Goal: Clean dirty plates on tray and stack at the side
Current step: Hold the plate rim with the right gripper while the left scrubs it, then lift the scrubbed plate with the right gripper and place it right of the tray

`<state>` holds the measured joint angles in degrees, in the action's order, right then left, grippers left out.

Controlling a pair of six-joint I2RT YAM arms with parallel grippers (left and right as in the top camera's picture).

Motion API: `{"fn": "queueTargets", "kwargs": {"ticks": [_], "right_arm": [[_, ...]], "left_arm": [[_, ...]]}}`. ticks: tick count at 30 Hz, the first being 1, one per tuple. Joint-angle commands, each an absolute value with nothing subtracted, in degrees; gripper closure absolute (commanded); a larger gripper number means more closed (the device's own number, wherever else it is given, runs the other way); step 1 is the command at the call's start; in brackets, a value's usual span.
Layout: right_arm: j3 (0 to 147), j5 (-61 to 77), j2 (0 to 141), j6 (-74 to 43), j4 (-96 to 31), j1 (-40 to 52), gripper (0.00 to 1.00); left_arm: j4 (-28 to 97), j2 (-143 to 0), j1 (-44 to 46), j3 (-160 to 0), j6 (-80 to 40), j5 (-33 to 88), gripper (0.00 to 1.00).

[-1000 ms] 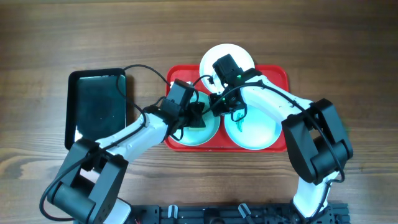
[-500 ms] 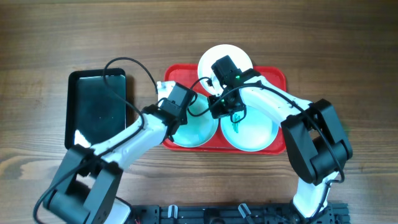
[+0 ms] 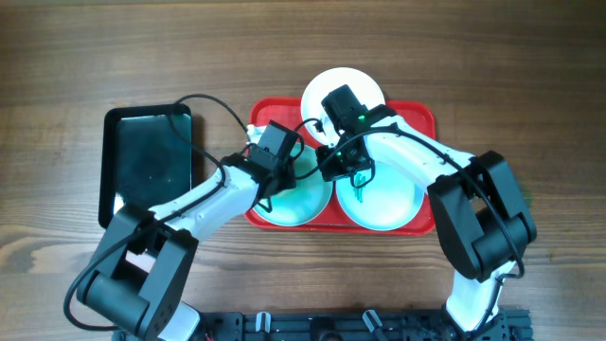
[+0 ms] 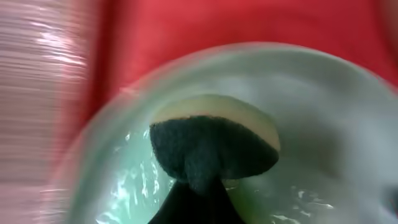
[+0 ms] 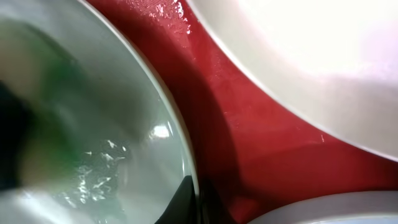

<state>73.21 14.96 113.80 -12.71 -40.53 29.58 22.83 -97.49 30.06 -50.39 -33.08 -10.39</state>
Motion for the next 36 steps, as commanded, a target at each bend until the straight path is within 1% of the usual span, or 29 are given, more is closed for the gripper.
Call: {"fn": "queueTargets", "kwargs": {"ticks": [1,5,9,12,15,20,24,27,31,33,34,36], "right_arm": [[72.77,14.68,114.76,-12.62,-41.19,29.71,0.96],[74.11,14.72,114.74,-14.06,-41.63,29.74,0.96],[75.4,14.96,112.73,-15.2,-42.24,29.74,0.96],[75.55,14.66,107.9,-15.03,-42.09,29.85,0.96],[75.55,8.97,103.22,-15.07,-42.11,30.89,0.96],[75.55,-10.37,94.98,-15.05,-43.51,36.86,0.96],[75.55,-29.98,91.66,-13.65,-43.24,44.82,0.96],[75.55,-41.8,91.66,-7.68,-41.25,50.52,0.96],[75.55,-57.93,91.66,1.28,-36.1,56.84,0.96],[75.55,-65.19,91.66,6.92,-31.99,59.05,0.96],[75.55,-70.39,91.66,12.16,-27.86,60.38,0.96],[75.55,-76.14,91.7,21.52,-19.51,61.93,0.96]], "left_arm": [[26.5,-97.45,27.14,-49.3,-33.45,-30.98,0.96],[26.94,-87.99,26.96,-49.98,-33.5,-29.63,0.96],[27.88,-73.82,24.16,-49.95,-33.47,-20.47,0.96],[30.96,-64.64,16.08,-49.95,-33.47,-15.79,0.96],[34.09,-63.42,6.72,-49.93,-33.5,-13.04,0.96],[36.12,-66.7,-5.37,-49.93,-33.47,-6.72,0.96],[36.32,-69.58,-12.38,-49.93,-33.47,-1.19,0.96],[36.32,-71.31,-14.94,-49.93,-33.47,1.54,0.96],[36.53,-71.44,-14.96,-49.93,-33.45,1.52,0.96],[36.69,-71.44,-14.96,-49.93,-33.45,1.52,0.96],[36.73,-71.44,-14.96,-49.93,-33.45,1.52,0.96],[36.73,-71.44,-14.96,-49.93,-33.45,1.54,0.96]]}}
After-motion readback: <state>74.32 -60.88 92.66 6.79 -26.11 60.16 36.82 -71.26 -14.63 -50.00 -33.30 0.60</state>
